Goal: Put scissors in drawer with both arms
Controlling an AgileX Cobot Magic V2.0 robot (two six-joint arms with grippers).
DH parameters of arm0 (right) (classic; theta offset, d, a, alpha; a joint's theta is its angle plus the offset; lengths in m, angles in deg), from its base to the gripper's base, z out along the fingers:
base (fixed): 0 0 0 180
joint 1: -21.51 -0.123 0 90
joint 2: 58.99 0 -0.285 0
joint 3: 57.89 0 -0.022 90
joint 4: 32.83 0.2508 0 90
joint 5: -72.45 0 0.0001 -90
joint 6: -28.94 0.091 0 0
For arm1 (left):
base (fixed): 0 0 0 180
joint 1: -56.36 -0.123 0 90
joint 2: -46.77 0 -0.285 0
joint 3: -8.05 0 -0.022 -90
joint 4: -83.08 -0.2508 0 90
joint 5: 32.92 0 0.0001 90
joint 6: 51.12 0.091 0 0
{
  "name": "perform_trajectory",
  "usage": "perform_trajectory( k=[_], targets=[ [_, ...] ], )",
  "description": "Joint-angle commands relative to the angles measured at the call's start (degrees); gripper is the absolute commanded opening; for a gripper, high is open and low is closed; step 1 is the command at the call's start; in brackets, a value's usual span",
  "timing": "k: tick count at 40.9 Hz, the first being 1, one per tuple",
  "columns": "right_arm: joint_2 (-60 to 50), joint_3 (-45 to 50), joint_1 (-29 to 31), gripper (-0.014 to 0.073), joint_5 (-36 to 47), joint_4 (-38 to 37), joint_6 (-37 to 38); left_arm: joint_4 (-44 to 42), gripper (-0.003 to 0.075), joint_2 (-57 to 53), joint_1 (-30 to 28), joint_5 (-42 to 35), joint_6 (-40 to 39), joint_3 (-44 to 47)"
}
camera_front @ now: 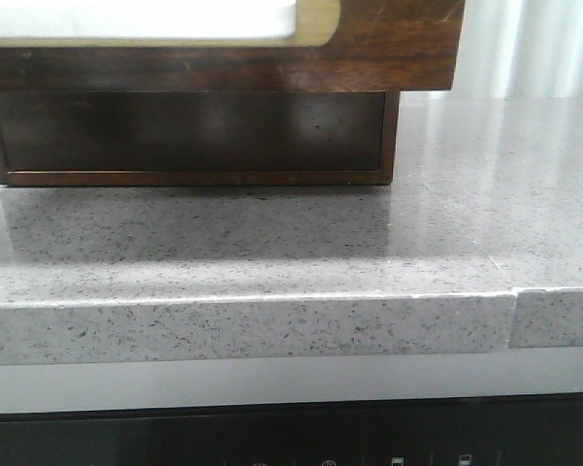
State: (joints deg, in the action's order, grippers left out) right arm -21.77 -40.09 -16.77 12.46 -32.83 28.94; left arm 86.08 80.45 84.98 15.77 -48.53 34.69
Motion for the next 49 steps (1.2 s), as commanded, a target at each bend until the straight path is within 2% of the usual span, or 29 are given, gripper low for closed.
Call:
perform_trajectory(
  k=[1, 19, 26, 34, 39, 45, 49],
  targets=[
    [0.5, -1.3, -0.1, -0.0117, 3.3, -0.9, 0.0, 0.4, -0.002, 0.4, 0.4, -5.0, -0.4, -1.4],
    [0.5, -1.3, -0.1, -0.0117, 3.3, -0.9, 0.0, 0.4, -0.002, -0.3, 0.4, -5.1, -0.4, -1.0],
    [0.5, -1.3, -0.1, -0.0117, 3.3, -0.9, 0.0, -1.3, -0.002, -3.6, -4.3, -7.1, -0.3, 3.0],
    [0.5, -1.3, -0.1, -0.0117, 3.3, -0.9, 0.0, -1.4, -0.002, -11.5, -14.9, -15.2, -0.3, 14.2],
    [0.5, -1.3, -0.1, -0.0117, 3.3, -0.9, 0.0, -1.2, -0.002, -16.7, -20.7, -24.0, -0.3, 24.0],
    [0.5, -1.3, -0.1, -0.0117, 3.3, -0.9, 0.0, 1.2, -0.002, -21.8, -25.6, -34.5, -0.3, 35.4],
    [0.5, -1.3, -0.1, -0.0117, 3.3, -0.9, 0.0, 1.9, -0.002, -24.7, -26.8, -40.2, -0.3, 42.1]
  ],
)
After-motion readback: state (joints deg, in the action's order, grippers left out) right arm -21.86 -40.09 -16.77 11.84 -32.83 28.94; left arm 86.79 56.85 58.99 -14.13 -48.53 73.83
